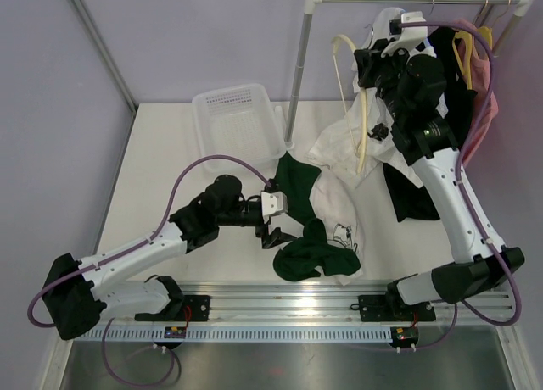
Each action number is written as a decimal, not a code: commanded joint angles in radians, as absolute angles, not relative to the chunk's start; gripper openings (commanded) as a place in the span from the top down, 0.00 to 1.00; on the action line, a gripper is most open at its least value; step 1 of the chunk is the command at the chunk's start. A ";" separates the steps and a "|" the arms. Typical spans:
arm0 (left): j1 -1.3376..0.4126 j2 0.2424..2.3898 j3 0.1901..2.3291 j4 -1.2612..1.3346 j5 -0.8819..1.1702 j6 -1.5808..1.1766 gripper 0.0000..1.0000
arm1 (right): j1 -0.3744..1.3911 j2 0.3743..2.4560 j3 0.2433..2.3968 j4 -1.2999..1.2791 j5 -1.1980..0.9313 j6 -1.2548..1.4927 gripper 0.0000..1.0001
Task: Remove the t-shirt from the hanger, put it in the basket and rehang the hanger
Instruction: Hang the hanger back to the clothesline with the right arm
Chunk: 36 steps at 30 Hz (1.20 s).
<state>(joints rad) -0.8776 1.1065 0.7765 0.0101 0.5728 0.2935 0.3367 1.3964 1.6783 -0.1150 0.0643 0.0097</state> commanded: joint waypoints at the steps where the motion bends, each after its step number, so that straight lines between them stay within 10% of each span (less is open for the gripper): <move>1: -0.836 1.091 0.818 0.067 0.676 0.239 0.09 | 0.316 1.440 1.804 -0.100 -0.075 0.055 1.00; 36: -0.821 1.126 0.836 0.069 0.617 0.239 0.10 | 0.262 1.964 2.471 -0.275 -0.077 0.126 1.00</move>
<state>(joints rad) -0.8242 1.1233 0.7902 0.0246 0.6243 0.2485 0.2691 1.9774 2.4207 -0.3309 -0.0418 0.0998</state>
